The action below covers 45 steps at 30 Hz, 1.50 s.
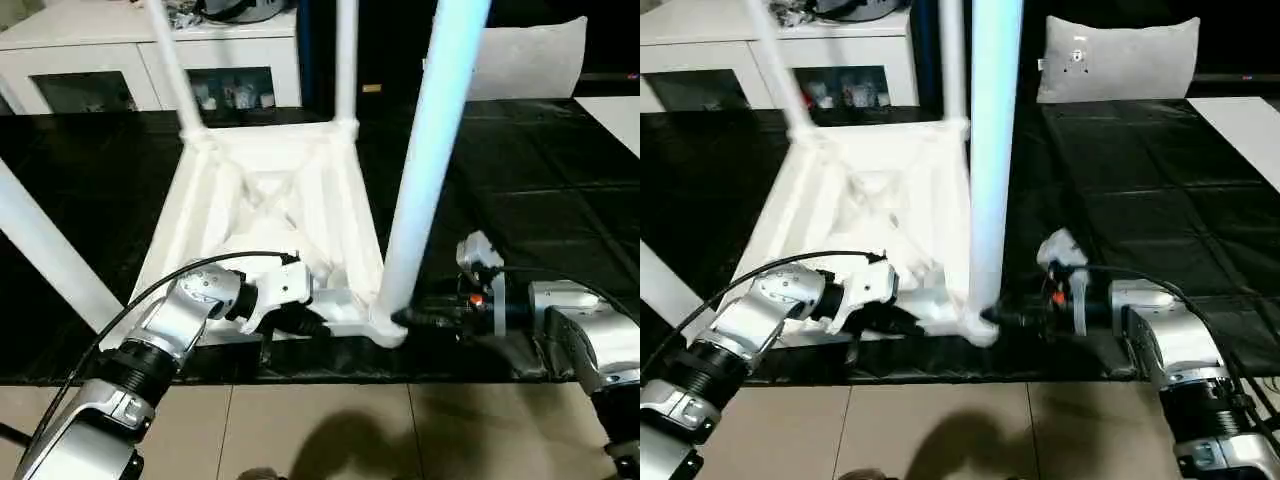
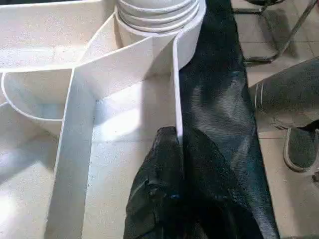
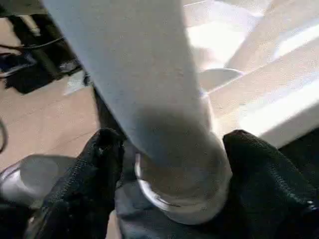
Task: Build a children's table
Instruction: Rotate leg to tighten
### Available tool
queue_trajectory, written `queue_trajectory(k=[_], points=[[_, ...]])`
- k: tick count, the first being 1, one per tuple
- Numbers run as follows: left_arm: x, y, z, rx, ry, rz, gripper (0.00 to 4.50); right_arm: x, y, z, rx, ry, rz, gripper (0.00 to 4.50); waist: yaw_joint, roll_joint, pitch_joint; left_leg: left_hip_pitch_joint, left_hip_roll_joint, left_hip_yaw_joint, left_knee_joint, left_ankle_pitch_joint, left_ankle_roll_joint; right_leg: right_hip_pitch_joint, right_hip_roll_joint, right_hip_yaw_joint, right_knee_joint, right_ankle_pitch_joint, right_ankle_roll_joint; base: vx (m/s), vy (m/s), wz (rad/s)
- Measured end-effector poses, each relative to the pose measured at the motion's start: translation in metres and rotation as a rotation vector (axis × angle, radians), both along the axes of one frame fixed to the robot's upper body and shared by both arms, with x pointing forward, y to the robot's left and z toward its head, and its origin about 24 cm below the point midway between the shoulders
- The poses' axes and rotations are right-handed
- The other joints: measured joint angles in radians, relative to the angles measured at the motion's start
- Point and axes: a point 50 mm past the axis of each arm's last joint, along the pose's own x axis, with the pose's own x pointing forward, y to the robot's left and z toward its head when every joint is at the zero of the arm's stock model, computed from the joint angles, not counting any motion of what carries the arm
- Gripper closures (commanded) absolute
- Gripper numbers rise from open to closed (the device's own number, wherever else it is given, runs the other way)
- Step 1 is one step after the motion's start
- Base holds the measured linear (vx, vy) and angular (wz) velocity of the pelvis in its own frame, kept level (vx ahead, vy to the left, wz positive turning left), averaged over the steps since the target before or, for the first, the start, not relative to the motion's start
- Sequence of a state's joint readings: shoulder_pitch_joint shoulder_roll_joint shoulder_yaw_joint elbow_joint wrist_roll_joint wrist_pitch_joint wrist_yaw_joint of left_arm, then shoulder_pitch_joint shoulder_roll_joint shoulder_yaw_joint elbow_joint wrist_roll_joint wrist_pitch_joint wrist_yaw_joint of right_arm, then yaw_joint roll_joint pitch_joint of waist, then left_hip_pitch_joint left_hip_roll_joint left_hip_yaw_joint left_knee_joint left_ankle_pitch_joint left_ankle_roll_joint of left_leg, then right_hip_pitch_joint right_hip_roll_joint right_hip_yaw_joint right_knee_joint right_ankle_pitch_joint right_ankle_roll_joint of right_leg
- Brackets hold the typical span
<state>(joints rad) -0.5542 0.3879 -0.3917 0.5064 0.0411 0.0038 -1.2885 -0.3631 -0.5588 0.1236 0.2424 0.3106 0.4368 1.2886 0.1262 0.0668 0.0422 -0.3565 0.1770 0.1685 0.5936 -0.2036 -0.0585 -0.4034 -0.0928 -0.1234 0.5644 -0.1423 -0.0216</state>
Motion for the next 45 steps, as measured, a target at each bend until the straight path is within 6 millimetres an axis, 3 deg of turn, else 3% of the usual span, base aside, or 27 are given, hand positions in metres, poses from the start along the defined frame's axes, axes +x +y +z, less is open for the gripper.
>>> queue_trajectory(k=[10, 18, 21, 22, 25, 29, 31, 34, 35, 36, 39, 43, 45], points=[[-0.001, -0.001, 0.000, -0.003, 0.004, -0.015, 4.50, 0.002, 0.002, 0.001, 0.014, 0.003, 0.022, 2.16, 0.003, 0.000, 0.000, 0.000, 0.000, 0.000, 0.001, 0.000, 0.000, 0.000, 0.000, 0.000, 0.002, 0.000, 0.001, 0.000, 0.000, 0.00], [-0.001, -0.002, -0.001, -0.011, 0.029, 0.003, 4.50, -0.001, 0.002, 0.001, 0.016, 0.000, 0.016, 2.44, 0.009, 0.000, 0.000, 0.000, 0.000, 0.001, 0.001, 0.000, 0.000, 0.000, 0.000, 0.001, 0.004, -0.001, 0.001, 0.000, 0.000, 0.00], [0.001, -0.005, -0.002, -0.035, 0.062, 0.082, 4.50, -0.002, 0.007, -0.004, 0.045, 0.009, -0.068, 2.48, 0.011, 0.000, 0.000, 0.002, 0.000, 0.001, 0.002, 0.000, -0.001, 0.002, 0.000, 0.002, 0.005, -0.001, 0.001, 0.000, 0.000, 0.00], [0.004, -0.006, -0.003, -0.037, 0.064, 0.136, 4.50, 0.001, 0.012, -0.006, 0.059, 0.006, -0.132, 2.48, 0.008, 0.000, -0.001, 0.004, 0.000, 0.001, 0.003, 0.000, -0.001, 0.003, 0.000, 0.003, 0.007, -0.001, 0.001, 0.000, 0.000, 0.00], [0.013, -0.009, -0.005, -0.046, 0.071, 0.297, 4.50, 0.017, 0.027, -0.010, 0.072, -0.002, -0.371, 2.48, -0.039, 0.001, -0.001, 0.007, 0.000, 0.001, 0.006, 0.001, -0.003, 0.003, 0.000, 0.002, 0.009, -0.001, 0.001, 0.000, 0.000, 0.00], [0.027, -0.033, -0.006, -0.089, 0.051, 0.493, 4.50, 0.042, 0.041, -0.009, 0.027, -0.042, -0.664, 2.48, -0.098, 0.003, -0.001, 0.005, 0.002, -0.004, 0.008, 0.001, -0.003, 0.005, 0.000, -0.011, -0.007, -0.001, 0.002, 0.000, 0.000, 0.00], [0.033, -0.042, -0.007, -0.098, 0.029, 0.570, 4.50, 0.050, 0.047, -0.007, 0.007, -0.066, -0.773, 2.48, -0.111, 0.005, -0.001, 0.000, 0.003, -0.010, 0.009, 0.001, -0.003, 0.008, -0.002, -0.025, -0.019, -0.001, 0.002, 0.000, 0.000, 0.00], [0.034, -0.048, -0.008, -0.101, 0.018, 0.623, 4.50, 0.054, 0.053, -0.011, -0.016, -0.117, -0.846, 2.48, -0.129, 0.013, 0.000, 0.001, 0.010, -0.016, 0.008, 0.001, -0.002, 0.024, -0.001, -0.042, -0.041, -0.001, 0.002, 0.000, 0.000, 0.00], [0.034, -0.050, -0.008, -0.104, 0.018, 0.625, 4.50, 0.055, 0.055, -0.012, -0.012, -0.134, -0.852, 2.16, -0.137, 0.013, 0.000, 0.001, 0.010, -0.016, 0.008, 0.001, -0.002, 0.025, -0.002, -0.044, -0.042, -0.001, 0.002, 0.000, 0.000, 0.00], [0.034, -0.050, -0.008, -0.105, 0.017, 0.624, 4.50, 0.054, 0.056, -0.012, -0.007, -0.137, -0.853, 1.86, -0.141, 0.013, 0.000, 0.000, 0.009, -0.016, 0.008, 0.001, -0.002, 0.025, -0.003, -0.044, -0.042, -0.001, 0.002, 0.000, 0.000, 0.00], [0.035, -0.046, -0.007, -0.098, 0.005, 0.623, 4.50, 0.052, 0.054, -0.015, 0.009, -0.124, -0.836, 1.70, -0.145, 0.013, 0.000, -0.001, 0.008, -0.017, 0.007, 0.000, -0.001, 0.024, -0.003, -0.043, -0.040, -0.001, 0.002, 0.000, 0.000, 0.00], [0.035, -0.043, -0.005, -0.098, -0.010, 0.585, 4.50, 0.047, 0.044, -0.019, 0.006, -0.117, -0.786, 1.33, -0.140, 0.012, 0.000, -0.006, 0.007, -0.016, 0.007, -0.001, 0.001, 0.020, -0.003, -0.036, -0.029, 0.003, 0.001, 0.000, 0.000, 0.00], [0.033, -0.043, -0.004, -0.103, -0.022, 0.541, 4.50, 0.043, 0.034, -0.019, -0.006, -0.119, -0.746, 1.19, -0.128, 0.012, 0.000, -0.007, 0.005, -0.016, 0.007, -0.002, 0.002, 0.016, -0.003, -0.032, -0.019, 0.004, 0.000, 0.000, 0.000, 0.00]])
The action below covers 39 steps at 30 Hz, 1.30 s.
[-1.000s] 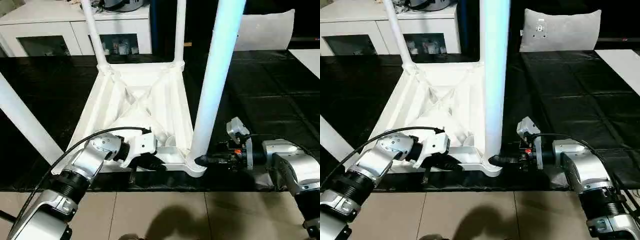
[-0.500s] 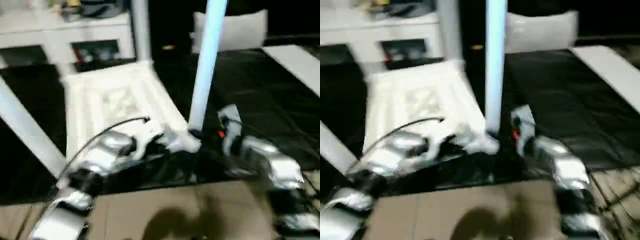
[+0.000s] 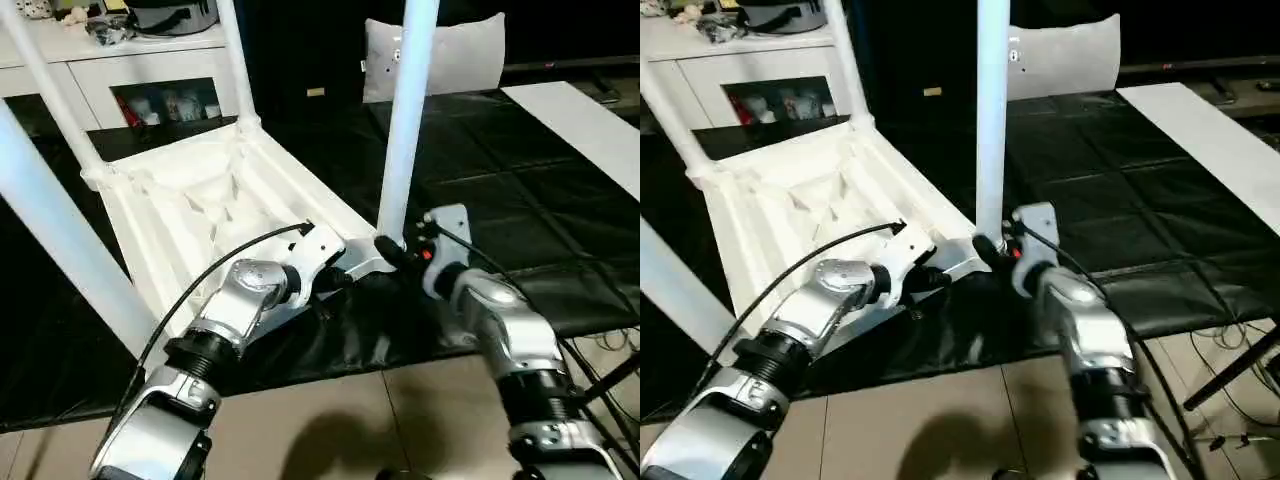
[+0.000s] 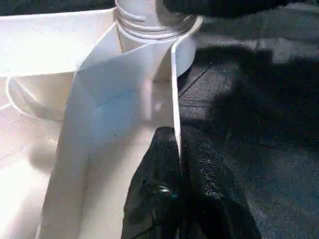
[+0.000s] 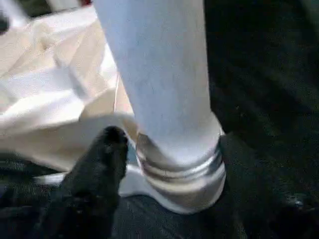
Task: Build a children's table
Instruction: Rotate leg to tighten
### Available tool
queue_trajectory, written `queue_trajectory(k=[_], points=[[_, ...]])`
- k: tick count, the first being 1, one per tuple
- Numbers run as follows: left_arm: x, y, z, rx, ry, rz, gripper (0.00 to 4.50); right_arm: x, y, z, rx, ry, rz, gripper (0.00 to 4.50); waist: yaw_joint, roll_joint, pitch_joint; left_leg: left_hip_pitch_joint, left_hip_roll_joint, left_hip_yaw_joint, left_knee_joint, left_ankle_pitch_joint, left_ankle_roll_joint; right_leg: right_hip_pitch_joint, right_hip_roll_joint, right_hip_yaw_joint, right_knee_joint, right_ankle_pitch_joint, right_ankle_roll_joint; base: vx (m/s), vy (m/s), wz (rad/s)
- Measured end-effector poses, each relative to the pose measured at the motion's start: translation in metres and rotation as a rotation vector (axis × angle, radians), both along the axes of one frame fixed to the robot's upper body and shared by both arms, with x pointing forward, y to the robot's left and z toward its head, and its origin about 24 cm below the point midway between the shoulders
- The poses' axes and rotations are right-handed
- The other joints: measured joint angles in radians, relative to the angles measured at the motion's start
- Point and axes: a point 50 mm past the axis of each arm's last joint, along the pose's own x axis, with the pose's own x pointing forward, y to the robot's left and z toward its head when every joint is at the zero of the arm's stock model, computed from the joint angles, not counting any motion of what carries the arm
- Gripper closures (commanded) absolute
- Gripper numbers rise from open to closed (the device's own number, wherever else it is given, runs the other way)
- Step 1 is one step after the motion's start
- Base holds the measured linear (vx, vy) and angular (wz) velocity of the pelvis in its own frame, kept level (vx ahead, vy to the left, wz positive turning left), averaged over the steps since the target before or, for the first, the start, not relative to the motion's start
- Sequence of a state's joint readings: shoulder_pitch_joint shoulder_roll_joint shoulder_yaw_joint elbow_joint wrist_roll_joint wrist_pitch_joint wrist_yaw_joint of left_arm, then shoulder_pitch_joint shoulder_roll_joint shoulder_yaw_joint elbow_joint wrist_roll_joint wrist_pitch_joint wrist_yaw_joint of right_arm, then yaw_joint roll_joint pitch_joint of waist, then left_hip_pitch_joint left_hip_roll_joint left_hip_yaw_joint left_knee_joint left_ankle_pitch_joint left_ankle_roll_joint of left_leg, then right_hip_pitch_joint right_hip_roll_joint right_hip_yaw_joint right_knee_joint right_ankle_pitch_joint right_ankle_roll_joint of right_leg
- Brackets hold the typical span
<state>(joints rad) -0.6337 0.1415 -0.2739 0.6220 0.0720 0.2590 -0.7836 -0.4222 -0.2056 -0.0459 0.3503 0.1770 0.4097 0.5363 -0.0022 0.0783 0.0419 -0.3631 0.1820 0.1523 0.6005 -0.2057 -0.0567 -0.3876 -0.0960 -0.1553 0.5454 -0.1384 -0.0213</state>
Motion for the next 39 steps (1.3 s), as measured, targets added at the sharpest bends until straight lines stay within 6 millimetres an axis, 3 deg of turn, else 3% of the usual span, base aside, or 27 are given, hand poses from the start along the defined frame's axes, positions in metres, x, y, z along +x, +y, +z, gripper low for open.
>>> queue_trajectory(k=[5, 8, 12, 15, 18, 19, 27, 29, 30, 33, 39], points=[[-0.001, 0.004, 0.003, 0.001, -0.023, -0.061, 4.50, -0.001, -0.010, 0.002, -0.012, -0.001, 0.035, 0.78, 0.034, 0.001, -0.001, -0.008, 0.003, 0.000, -0.001, 0.004, 0.005, -0.017, 0.002, 0.001, 0.017, -0.002, -0.008, 0.000, 0.000, 0.00], [-0.005, 0.013, 0.003, 0.018, -0.025, -0.130, 4.50, -0.004, -0.025, 0.008, -0.034, -0.007, 0.126, 0.51, 0.054, 0.001, -0.001, -0.007, 0.006, 0.002, -0.001, 0.004, 0.005, -0.018, 0.004, 0.001, 0.018, -0.003, -0.010, 0.000, 0.000, 0.00], [-0.010, 0.025, 0.004, 0.048, -0.015, -0.227, 4.50, -0.010, -0.034, 0.012, -0.063, 0.000, 0.265, 0.51, 0.064, 0.001, -0.001, -0.006, 0.005, 0.003, 0.001, 0.004, 0.005, -0.018, 0.003, 0.003, 0.018, -0.004, -0.008, 0.000, 0.000, 0.00], [-0.016, 0.038, 0.003, 0.071, 0.015, -0.318, 4.50, -0.019, -0.054, 0.018, -0.105, 0.015, 0.379, 0.51, 0.085, -0.001, -0.001, -0.004, 0.005, 0.005, 0.002, 0.003, 0.004, -0.017, 0.003, 0.004, 0.018, -0.004, -0.008, 0.000, 0.000, 0.00], [-0.018, 0.043, 0.004, 0.087, 0.030, -0.368, 4.50, -0.022, -0.049, 0.021, -0.096, 0.006, 0.468, 0.51, 0.095, -0.001, -0.001, -0.003, 0.006, 0.007, 0.002, 0.003, 0.003, -0.015, 0.003, 0.005, 0.019, -0.004, -0.008, 0.000, 0.000, 0.00], [-0.019, 0.042, 0.004, 0.088, 0.033, -0.385, 4.50, -0.023, -0.046, 0.021, -0.088, 0.007, 0.498, 0.77, 0.098, -0.001, -0.001, -0.003, 0.006, 0.007, 0.002, 0.003, 0.003, -0.015, 0.003, 0.005, 0.019, -0.004, -0.008, 0.000, 0.000, 0.00], [-0.025, 0.052, 0.006, 0.118, 0.060, -0.515, 4.50, -0.034, -0.035, 0.019, 0.004, 0.046, 0.691, 1.27, 0.124, -0.006, -0.002, -0.003, 0.007, 0.009, 0.002, 0.003, 0.004, -0.016, 0.002, 0.005, 0.019, -0.004, -0.007, 0.000, 0.000, 0.00], [-0.025, 0.051, 0.007, 0.120, 0.059, -0.519, 4.50, -0.034, -0.034, 0.019, 0.011, 0.050, 0.700, 1.35, 0.126, -0.006, -0.002, -0.003, 0.007, 0.010, 0.003, 0.003, 0.004, -0.016, 0.002, 0.006, 0.019, -0.004, -0.008, 0.000, 0.000, 0.00], [-0.025, 0.051, 0.007, 0.120, 0.059, -0.521, 4.50, -0.035, -0.034, 0.019, 0.014, 0.050, 0.703, 1.67, 0.126, -0.007, -0.002, -0.003, 0.007, 0.010, 0.003, 0.003, 0.004, -0.016, 0.002, 0.006, 0.019, -0.004, -0.008, 0.000, 0.000, 0.00], [-0.026, 0.051, 0.007, 0.119, 0.061, -0.526, 4.50, -0.035, -0.033, 0.019, 0.021, 0.053, 0.717, 1.72, 0.127, -0.007, -0.002, -0.003, 0.008, 0.011, 0.002, 0.003, 0.004, -0.016, 0.002, 0.006, 0.020, -0.004, -0.007, 0.000, 0.000, 0.00], [-0.026, 0.051, 0.007, 0.119, 0.056, -0.531, 4.50, -0.037, -0.031, 0.018, 0.037, 0.061, 0.743, 2.29, 0.128, -0.007, -0.002, -0.003, 0.008, 0.011, 0.002, 0.003, 0.004, -0.016, 0.002, 0.006, 0.020, -0.004, -0.007, 0.000, 0.000, 0.00]])
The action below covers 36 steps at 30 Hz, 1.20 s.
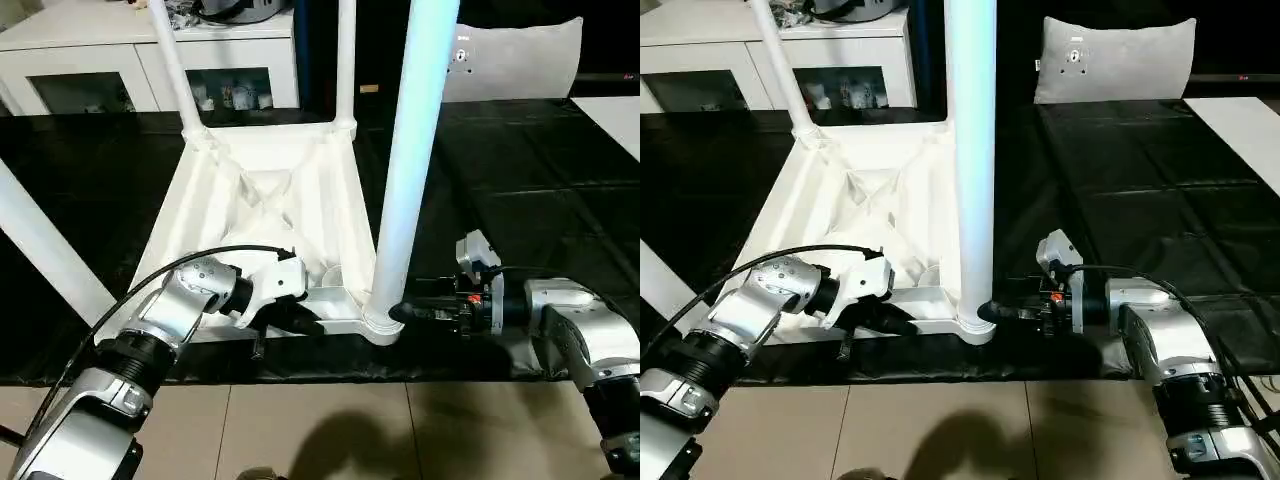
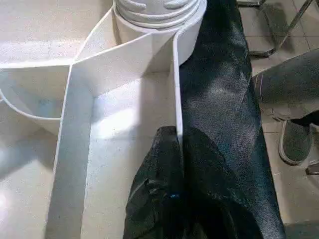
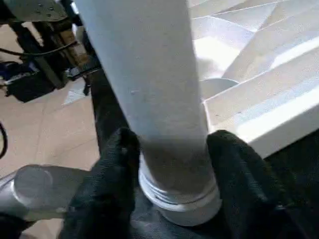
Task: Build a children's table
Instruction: Rotate leg to tighten
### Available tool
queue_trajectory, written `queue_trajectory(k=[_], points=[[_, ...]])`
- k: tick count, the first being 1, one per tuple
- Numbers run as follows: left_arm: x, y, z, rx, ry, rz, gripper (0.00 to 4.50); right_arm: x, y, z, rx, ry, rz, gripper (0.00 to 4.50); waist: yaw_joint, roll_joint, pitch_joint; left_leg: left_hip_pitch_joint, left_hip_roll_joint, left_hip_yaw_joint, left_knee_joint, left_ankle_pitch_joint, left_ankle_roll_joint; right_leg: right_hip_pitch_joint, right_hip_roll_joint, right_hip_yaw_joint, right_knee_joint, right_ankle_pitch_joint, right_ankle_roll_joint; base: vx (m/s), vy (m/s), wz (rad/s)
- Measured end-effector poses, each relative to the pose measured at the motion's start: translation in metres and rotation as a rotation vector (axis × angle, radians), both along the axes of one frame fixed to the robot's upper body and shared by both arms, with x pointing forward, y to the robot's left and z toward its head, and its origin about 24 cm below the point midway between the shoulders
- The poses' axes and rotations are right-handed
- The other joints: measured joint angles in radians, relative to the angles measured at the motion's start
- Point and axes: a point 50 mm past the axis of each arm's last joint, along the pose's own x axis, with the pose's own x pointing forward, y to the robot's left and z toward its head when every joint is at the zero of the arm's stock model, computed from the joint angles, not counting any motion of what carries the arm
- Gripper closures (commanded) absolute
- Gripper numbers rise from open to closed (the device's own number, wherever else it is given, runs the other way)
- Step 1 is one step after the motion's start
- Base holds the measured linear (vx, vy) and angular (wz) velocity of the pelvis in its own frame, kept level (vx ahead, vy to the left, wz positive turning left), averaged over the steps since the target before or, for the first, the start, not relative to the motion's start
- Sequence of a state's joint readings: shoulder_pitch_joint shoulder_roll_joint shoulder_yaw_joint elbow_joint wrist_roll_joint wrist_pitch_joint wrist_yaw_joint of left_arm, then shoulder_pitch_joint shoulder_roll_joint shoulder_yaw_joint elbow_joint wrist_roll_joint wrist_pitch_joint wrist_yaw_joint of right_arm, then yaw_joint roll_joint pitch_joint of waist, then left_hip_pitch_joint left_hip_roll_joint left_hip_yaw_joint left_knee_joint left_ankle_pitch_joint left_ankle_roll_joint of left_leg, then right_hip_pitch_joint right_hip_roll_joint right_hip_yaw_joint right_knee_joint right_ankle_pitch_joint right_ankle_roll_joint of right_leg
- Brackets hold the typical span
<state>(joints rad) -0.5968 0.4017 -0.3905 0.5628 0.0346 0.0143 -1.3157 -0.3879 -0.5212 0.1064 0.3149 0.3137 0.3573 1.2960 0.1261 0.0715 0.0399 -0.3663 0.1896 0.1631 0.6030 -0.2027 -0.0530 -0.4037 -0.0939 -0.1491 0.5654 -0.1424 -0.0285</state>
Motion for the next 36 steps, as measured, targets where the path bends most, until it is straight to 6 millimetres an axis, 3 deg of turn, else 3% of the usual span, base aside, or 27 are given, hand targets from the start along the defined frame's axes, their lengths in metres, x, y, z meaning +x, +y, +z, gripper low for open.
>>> queue_trajectory(k=[5, 7, 14, 23, 29, 30, 36], points=[[0.000, 0.002, 0.000, 0.005, 0.004, -0.006, 4.50, -0.001, 0.001, -0.001, 0.006, 0.007, 0.008, 2.62, -0.003, -0.001, 0.000, 0.000, 0.001, 0.000, 0.000, 0.000, 0.000, 0.000, 0.000, 0.000, 0.001, 0.000, 0.000, 0.000, 0.000, 0.00], [0.000, 0.003, 0.000, 0.008, 0.004, -0.005, 4.50, -0.001, 0.002, -0.001, 0.009, 0.007, 0.007, 2.95, -0.006, -0.001, 0.000, 0.001, 0.001, 0.000, 0.000, -0.001, -0.002, 0.000, 0.000, 0.000, 0.002, 0.000, 0.000, 0.000, 0.000, 0.00], [0.000, 0.005, 0.000, 0.017, 0.003, -0.002, 4.50, 0.000, 0.005, -0.002, 0.005, -0.009, 0.013, 3.25, -0.012, -0.001, 0.000, 0.002, 0.001, 0.000, 0.001, -0.001, -0.005, 0.000, 0.000, 0.000, 0.004, 0.000, 0.000, 0.000, 0.000, 0.00], [0.000, 0.005, 0.000, 0.017, 0.003, -0.003, 4.50, 0.000, 0.006, -0.005, 0.032, 0.033, -0.011, 2.29, -0.012, 0.000, -0.001, 0.002, 0.001, 0.000, 0.001, -0.001, -0.006, 0.000, 0.000, 0.000, 0.004, 0.000, 0.000, 0.000, 0.000, 0.00], [-0.001, 0.001, 0.000, 0.008, 0.000, -0.014, 4.50, 0.000, 0.009, -0.004, 0.050, 0.030, -0.005, 1.84, -0.005, 0.000, -0.001, 0.002, 0.001, 0.000, 0.001, -0.001, -0.006, 0.000, 0.000, 0.000, 0.004, 0.000, 0.001, 0.000, 0.000, 0.00], [-0.001, 0.000, 0.000, 0.007, -0.001, -0.018, 4.50, 0.000, 0.010, -0.004, 0.049, 0.026, -0.002, 1.61, 0.000, 0.000, -0.001, 0.001, 0.000, 0.001, 0.001, -0.001, -0.006, 0.000, 0.000, 0.000, 0.004, -0.001, 0.001, 0.000, 0.000, 0.00], [-0.002, -0.002, -0.001, 0.006, 0.000, -0.036, 4.50, 0.000, 0.012, -0.004, 0.025, -0.017, 0.023, 1.55, 0.016, 0.000, -0.001, 0.002, 0.001, 0.001, 0.001, -0.001, -0.006, 0.000, -0.001, 0.001, 0.005, -0.001, 0.001, 0.000, 0.000, 0.00]])
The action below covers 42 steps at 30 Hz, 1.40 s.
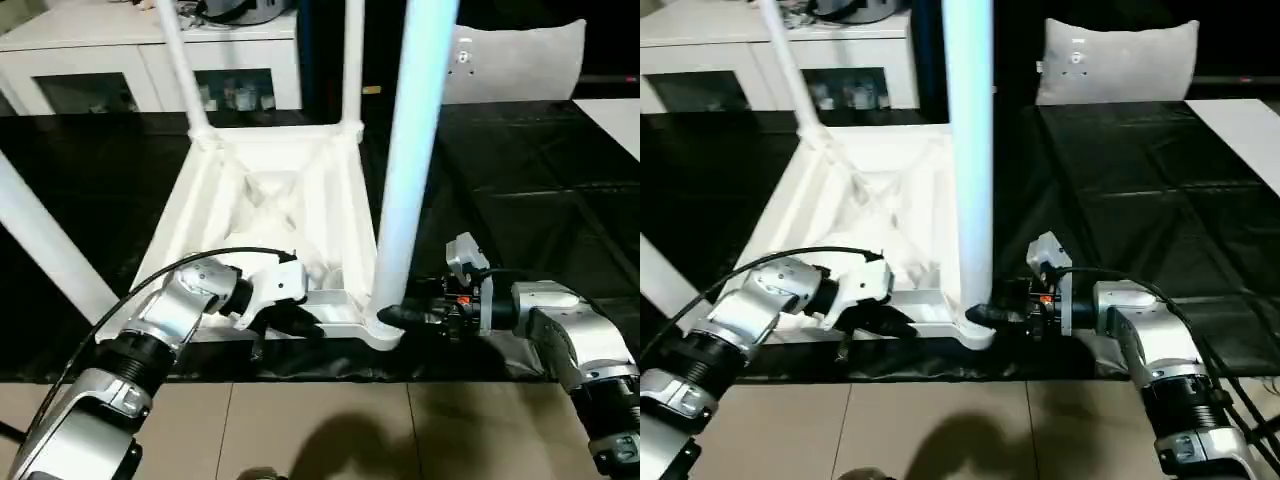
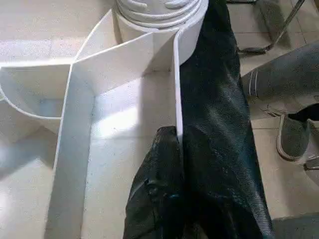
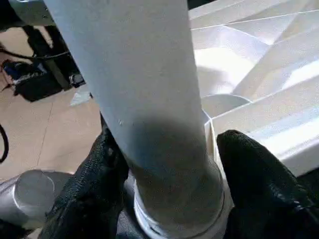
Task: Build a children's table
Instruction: Rotate leg to tighten
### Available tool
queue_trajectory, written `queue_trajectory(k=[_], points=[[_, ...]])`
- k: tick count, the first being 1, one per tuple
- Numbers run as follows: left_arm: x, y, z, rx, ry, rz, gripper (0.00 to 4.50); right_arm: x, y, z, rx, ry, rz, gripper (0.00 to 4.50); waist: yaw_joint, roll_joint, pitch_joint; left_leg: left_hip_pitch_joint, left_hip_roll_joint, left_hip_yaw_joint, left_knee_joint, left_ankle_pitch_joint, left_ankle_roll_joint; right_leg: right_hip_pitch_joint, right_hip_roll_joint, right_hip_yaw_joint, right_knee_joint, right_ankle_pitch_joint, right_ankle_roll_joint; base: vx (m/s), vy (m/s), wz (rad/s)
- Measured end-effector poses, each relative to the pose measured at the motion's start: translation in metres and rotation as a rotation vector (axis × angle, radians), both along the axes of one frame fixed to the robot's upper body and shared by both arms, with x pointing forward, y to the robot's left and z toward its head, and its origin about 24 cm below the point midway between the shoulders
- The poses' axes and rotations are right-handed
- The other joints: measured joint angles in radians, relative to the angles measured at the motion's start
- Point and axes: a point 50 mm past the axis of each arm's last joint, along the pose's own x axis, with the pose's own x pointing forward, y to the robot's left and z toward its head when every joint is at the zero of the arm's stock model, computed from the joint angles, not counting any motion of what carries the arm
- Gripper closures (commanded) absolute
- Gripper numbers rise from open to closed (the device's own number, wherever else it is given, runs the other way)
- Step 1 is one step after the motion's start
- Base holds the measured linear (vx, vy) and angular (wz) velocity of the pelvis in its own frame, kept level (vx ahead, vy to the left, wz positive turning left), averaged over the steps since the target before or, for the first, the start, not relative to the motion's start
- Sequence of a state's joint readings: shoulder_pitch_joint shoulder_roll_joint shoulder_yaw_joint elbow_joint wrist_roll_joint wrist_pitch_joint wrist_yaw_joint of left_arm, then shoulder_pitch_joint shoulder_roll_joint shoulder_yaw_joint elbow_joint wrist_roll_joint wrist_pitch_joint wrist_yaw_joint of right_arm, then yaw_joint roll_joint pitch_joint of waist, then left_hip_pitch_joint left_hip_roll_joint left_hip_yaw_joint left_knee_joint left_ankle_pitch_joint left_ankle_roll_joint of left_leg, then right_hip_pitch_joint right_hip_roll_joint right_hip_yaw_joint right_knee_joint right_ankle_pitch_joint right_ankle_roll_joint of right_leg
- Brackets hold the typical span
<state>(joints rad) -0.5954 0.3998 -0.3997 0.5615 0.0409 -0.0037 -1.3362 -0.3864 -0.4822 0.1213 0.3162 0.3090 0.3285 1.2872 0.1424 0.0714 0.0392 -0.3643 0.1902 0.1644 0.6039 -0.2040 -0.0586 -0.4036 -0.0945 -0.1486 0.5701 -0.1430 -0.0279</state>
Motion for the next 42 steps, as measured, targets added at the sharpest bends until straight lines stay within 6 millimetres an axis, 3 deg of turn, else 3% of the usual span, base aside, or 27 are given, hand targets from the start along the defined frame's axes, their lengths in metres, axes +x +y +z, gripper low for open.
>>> queue_trajectory(k=[9, 16, 20, 22, 24, 27, 29, 30, 32, 35, 36, 38, 40, 42], points=[[0.000, 0.000, 0.000, 0.001, -0.002, -0.003, 4.50, -0.001, 0.000, 0.000, 0.011, 0.025, 0.011, 2.33, 0.001, 0.000, 0.000, 0.000, 0.000, 0.001, 0.000, 0.000, 0.000, 0.000, 0.000, 0.000, 0.000, 0.000, 0.000, 0.000, 0.000, 0.00], [0.000, -0.002, -0.001, -0.011, 0.024, 0.014, 4.50, -0.005, 0.002, -0.001, 0.012, 0.021, -0.015, 2.44, 0.001, 0.000, 0.000, 0.001, 0.000, 0.001, 0.000, 0.000, 0.000, 0.000, 0.000, 0.001, 0.001, 0.000, 0.000, 0.000, 0.000, 0.00], [0.004, -0.004, -0.003, -0.023, 0.046, 0.139, 4.50, 0.001, 0.010, -0.004, 0.022, 0.011, -0.149, 2.46, -0.007, 0.000, 0.000, 0.008, 0.000, 0.003, 0.001, 0.001, -0.004, 0.001, 0.000, 0.003, 0.005, 0.000, 0.000, 0.000, 0.000, 0.00], [0.008, -0.008, -0.004, -0.035, 0.044, 0.222, 4.50, 0.007, 0.016, -0.006, 0.004, -0.002, -0.262, 2.46, -0.029, 0.000, 0.000, 0.014, 0.000, 0.003, 0.000, 0.003, -0.008, 0.003, 0.000, 0.003, 0.005, 0.000, 0.000, 0.000, 0.000, 0.00], [0.016, -0.017, -0.006, -0.053, 0.035, 0.375, 4.50, 0.025, 0.029, -0.006, -0.010, 0.006, -0.490, 2.47, -0.064, -0.002, 0.001, 0.015, 0.001, 0.003, 0.001, 0.005, -0.011, 0.003, 0.000, 0.000, 0.004, 0.000, 0.000, 0.000, 0.000, 0.00], [0.024, -0.036, -0.005, -0.077, 0.021, 0.498, 4.50, 0.042, 0.039, -0.002, -0.055, -0.006, -0.708, 2.48, -0.113, 0.002, 0.002, 0.009, 0.005, -0.007, 0.001, 0.006, -0.012, 0.009, 0.000, -0.025, -0.021, 0.000, 0.001, -0.017, 0.002, -0.03], [0.024, -0.045, -0.006, -0.094, 0.024, 0.533, 4.50, 0.045, 0.039, -0.004, -0.046, -0.004, -0.774, 2.48, -0.128, 0.006, 0.003, 0.010, 0.014, -0.011, -0.001, 0.005, -0.011, 0.021, 0.003, -0.039, -0.040, 0.000, 0.001, 0.000, 0.000, 0.00], [0.025, -0.048, -0.007, -0.102, 0.019, 0.560, 4.50, 0.047, 0.041, -0.005, -0.037, -0.012, -0.806, 2.14, -0.141, 0.009, 0.004, 0.010, 0.015, -0.013, -0.001, 0.005, -0.011, 0.025, 0.003, -0.043, -0.045, 0.000, 0.001, 0.000, 0.000, 0.00], [0.026, -0.050, -0.008, -0.114, 0.012, 0.588, 4.50, 0.049, 0.043, -0.007, -0.018, -0.023, -0.833, 1.81, -0.151, 0.010, 0.005, 0.010, 0.013, -0.013, -0.001, 0.005, -0.011, 0.025, 0.001, -0.042, -0.044, 0.000, 0.001, 0.000, 0.000, 0.00], [0.027, -0.050, -0.007, -0.121, 0.001, 0.591, 4.50, 0.048, 0.045, -0.006, 0.021, -0.016, -0.839, 1.73, -0.151, 0.010, 0.005, 0.009, 0.012, -0.013, -0.002, 0.005, -0.011, 0.024, 0.001, -0.042, -0.043, 0.001, 0.001, 0.000, 0.000, 0.00], [0.027, -0.050, -0.007, -0.123, -0.001, 0.587, 4.50, 0.048, 0.045, -0.005, 0.023, -0.020, -0.838, 1.44, -0.147, 0.010, 0.004, 0.008, 0.012, -0.013, -0.002, 0.005, -0.010, 0.024, 0.001, -0.039, -0.042, 0.004, 0.001, 0.000, 0.000, 0.00], [0.027, -0.049, -0.006, -0.123, -0.008, 0.582, 4.50, 0.047, 0.043, -0.004, 0.032, -0.025, -0.826, 1.35, -0.142, 0.010, 0.004, 0.008, 0.007, -0.012, -0.003, 0.003, -0.008, 0.021, 0.000, -0.030, -0.038, 0.012, 0.000, 0.000, 0.000, 0.00], [0.027, -0.047, -0.005, -0.121, -0.017, 0.559, 4.50, 0.044, 0.035, -0.004, 0.040, -0.036, -0.794, 1.30, -0.134, 0.010, 0.004, 0.008, 0.005, -0.012, -0.004, 0.002, -0.007, 0.019, 0.000, -0.026, -0.031, 0.012, 0.000, 0.000, 0.000, 0.00], [0.025, -0.047, -0.005, -0.117, -0.022, 0.513, 4.50, 0.038, 0.022, -0.004, 0.042, -0.044, -0.735, 0.94, -0.123, 0.010, 0.004, 0.008, 0.003, -0.012, -0.007, 0.002, -0.006, 0.019, 0.000, -0.024, -0.027, 0.012, 0.000, 0.000, 0.000, 0.00]])
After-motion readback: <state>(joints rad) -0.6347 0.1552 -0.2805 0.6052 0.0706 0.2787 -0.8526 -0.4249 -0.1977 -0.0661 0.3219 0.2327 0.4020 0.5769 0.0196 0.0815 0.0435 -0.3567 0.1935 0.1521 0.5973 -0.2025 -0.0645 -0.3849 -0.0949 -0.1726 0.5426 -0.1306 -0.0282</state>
